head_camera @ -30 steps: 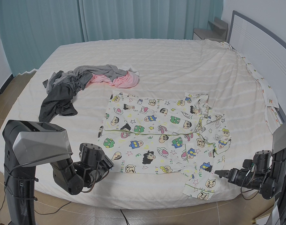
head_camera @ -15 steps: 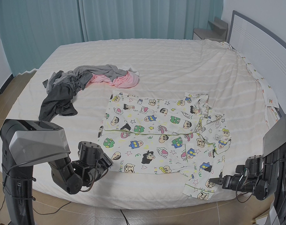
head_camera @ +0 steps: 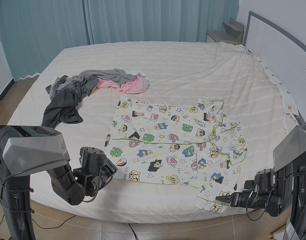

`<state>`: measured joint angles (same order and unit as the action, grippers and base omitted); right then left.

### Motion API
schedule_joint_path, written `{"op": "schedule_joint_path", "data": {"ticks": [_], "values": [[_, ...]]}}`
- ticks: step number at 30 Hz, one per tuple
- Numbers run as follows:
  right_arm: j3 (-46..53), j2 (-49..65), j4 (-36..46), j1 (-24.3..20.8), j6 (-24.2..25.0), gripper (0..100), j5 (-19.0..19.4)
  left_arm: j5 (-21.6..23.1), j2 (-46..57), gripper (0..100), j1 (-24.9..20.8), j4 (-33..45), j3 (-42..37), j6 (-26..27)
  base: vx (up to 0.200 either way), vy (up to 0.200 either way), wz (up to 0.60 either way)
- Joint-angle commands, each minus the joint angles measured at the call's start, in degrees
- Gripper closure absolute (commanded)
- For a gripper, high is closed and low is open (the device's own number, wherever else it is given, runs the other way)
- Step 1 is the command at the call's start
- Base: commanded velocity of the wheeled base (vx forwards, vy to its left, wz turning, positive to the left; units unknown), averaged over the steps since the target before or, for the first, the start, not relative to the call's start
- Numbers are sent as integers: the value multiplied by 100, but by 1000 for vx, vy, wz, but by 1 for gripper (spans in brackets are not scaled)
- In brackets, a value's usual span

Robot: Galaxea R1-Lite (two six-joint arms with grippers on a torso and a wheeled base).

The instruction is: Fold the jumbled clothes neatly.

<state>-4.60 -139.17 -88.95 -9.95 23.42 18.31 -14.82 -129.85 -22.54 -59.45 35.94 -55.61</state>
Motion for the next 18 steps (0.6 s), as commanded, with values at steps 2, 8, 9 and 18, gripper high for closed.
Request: {"op": "schedule_joint_path", "data": {"ticks": [2,8,9,18], "values": [[152,100,-78,-42,84,0,67,-3,162,100,39,4,-8,-2,0,0,0],[240,-181,-87,-139,84,0,252,-3,224,100,39,4,-25,15,0,0,0],[205,-207,-87,-157,84,0,243,-3,232,100,39,4,-25,15,0,0,0],[-252,-137,-78,-499,339,0,243,-3,224,100,30,4,-52,15,0,0,0]]}}
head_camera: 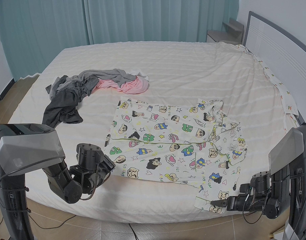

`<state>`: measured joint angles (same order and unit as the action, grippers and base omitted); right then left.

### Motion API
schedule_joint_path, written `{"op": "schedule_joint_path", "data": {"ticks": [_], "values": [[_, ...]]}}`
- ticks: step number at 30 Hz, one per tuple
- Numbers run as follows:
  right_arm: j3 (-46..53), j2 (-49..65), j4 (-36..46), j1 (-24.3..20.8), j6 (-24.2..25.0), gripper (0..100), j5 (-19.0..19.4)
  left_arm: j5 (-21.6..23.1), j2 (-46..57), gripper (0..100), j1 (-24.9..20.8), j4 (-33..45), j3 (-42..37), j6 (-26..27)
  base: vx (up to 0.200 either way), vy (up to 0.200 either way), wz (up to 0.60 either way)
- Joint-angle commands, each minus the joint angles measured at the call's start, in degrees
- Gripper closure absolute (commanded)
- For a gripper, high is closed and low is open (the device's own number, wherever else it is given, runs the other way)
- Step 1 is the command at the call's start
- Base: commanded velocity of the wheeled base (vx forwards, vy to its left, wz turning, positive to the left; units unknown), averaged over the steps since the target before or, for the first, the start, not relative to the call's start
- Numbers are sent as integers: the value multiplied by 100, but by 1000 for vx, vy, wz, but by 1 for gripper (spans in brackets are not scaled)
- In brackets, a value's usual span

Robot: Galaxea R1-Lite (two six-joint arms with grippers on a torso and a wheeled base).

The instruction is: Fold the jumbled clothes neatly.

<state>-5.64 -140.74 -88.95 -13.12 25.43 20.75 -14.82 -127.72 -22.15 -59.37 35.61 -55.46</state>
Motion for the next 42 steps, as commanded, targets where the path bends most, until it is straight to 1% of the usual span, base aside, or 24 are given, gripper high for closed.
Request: {"op": "schedule_joint_path", "data": {"ticks": [1,5,9,10,12,15,21,23,28,34,42], "values": [[-165,38,-78,-235,226,0,-27,-3,10,100,-9,-5,-28,0,0,0,0],[-271,20,-78,-288,331,0,-229,-3,-7,100,0,-5,-54,-9,0,0,0],[-350,20,-78,-270,349,0,-291,-3,-7,100,-9,-22,-98,-9,0,0,0],[-350,20,-78,-270,349,100,-291,-3,-7,100,-9,-22,-98,-9,0,0,0],[-350,-6,-78,-279,349,100,-510,-3,2,100,-9,-31,-116,0,0,0,0],[-306,3,-78,-279,349,100,-607,-3,2,100,-17,-31,-133,0,0,0,0],[-218,55,-78,-218,349,100,-616,-12,2,100,-26,-40,-212,79,0,0,0],[90,170,-78,-174,313,100,-616,-47,19,100,-26,-40,-265,105,0,0,0],[310,354,-78,-15,296,100,-589,-47,28,100,-61,-49,-344,105,0,0,0],[564,583,-78,72,287,100,-519,-38,28,100,-79,-49,-520,105,0,0,0],[564,759,-69,116,287,100,-519,-29,116,100,-79,-75,-784,96,0,0,0]]}}
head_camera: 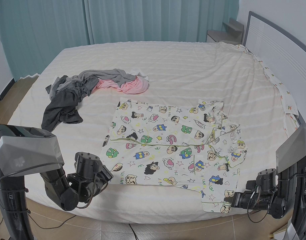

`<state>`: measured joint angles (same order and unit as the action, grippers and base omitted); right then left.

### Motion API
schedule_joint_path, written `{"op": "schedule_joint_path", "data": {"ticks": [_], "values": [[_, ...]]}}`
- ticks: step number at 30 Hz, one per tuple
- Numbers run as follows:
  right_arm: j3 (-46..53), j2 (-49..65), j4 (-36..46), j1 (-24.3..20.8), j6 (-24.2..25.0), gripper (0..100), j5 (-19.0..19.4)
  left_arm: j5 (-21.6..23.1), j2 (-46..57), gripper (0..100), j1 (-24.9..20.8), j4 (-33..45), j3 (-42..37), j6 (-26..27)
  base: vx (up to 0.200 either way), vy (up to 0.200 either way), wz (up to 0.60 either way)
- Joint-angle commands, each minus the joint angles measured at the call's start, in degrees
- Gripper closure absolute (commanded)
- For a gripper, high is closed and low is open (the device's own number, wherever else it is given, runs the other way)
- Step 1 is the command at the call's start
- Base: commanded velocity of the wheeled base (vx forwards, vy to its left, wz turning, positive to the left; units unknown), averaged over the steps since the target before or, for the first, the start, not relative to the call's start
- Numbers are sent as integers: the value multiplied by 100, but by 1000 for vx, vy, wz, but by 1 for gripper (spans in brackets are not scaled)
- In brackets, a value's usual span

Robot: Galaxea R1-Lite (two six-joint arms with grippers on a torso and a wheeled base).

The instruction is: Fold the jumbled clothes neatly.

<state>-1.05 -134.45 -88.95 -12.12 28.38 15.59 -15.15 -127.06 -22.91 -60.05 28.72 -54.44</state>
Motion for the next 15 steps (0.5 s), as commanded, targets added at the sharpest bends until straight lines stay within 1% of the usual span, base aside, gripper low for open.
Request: {"op": "schedule_joint_path", "data": {"ticks": [1,8,11,13,15], "values": [[105,253,-34,25,-8,100,-4,4,76,100,-3,-7,-165,-5,0,0,0],[105,736,985,-28,-69,100,14,12,94,100,-135,-7,-350,-14,0,0,0],[105,894,1302,-28,-131,100,14,12,94,100,-205,-7,-394,-14,0,0,0],[105,929,1372,-28,-149,100,14,12,103,100,-214,-7,-394,-14,0,0,0],[105,1175,1768,-28,-210,100,14,4,103,100,-232,-7,-438,-5,0,0,0]]}}
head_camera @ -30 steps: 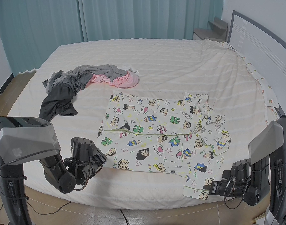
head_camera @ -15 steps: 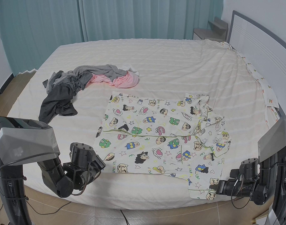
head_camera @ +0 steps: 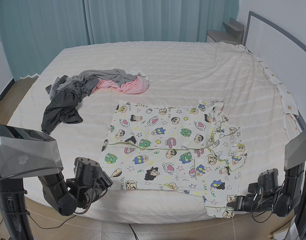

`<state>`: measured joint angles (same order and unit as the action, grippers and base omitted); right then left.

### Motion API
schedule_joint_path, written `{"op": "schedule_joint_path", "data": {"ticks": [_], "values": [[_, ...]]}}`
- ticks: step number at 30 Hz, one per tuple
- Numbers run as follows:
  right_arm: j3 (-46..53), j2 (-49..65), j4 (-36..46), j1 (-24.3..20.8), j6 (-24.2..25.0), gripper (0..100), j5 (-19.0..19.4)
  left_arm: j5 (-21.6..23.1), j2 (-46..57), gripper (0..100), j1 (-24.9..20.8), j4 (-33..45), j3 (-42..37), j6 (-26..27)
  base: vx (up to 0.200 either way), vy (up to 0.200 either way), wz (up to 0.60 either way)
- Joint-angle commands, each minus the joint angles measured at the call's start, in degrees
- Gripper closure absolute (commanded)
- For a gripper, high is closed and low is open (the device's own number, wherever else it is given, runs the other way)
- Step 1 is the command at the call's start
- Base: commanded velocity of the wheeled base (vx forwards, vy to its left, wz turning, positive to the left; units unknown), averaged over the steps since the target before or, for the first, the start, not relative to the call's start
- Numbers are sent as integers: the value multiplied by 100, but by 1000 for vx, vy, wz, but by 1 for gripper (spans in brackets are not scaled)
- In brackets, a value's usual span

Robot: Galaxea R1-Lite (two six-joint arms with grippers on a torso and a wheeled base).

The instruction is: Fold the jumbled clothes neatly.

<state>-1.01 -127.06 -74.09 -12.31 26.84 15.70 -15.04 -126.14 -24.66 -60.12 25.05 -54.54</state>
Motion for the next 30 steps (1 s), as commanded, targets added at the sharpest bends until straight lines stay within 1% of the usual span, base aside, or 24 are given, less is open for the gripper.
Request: {"op": "schedule_joint_path", "data": {"ticks": [1,5,9,10,12,15,22,26,29,30], "values": [[101,498,396,-8,-65,100,12,-7,10,100,-56,1,-88,5,0,0,0],[101,709,906,-34,-188,100,56,1,10,100,-83,1,-211,5,0,0,0],[101,788,1064,-34,-197,100,65,1,10,100,-91,1,-273,-4,0,0,0],[101,955,1292,-43,-206,100,56,1,19,100,-91,1,-334,-4,0,0,0],[101,1078,1424,-43,-206,100,65,10,36,100,-91,1,-405,-13,0,0,0],[101,1122,1503,-52,-206,100,65,28,45,100,-144,1,-475,-22,0,0,0],[101,1456,2180,-52,-311,100,91,28,54,100,-241,1,-651,-22,0,0,0],[92,1509,2101,-43,-364,100,179,19,72,100,-232,-8,-536,-4,0,0,0],[92,1500,1617,-34,-329,100,188,19,107,100,-232,-96,-317,5,0,0,0],[92,1500,1617,-34,-329,100,188,19,107,100,-232,-96,-317,5,0,0,0]]}}
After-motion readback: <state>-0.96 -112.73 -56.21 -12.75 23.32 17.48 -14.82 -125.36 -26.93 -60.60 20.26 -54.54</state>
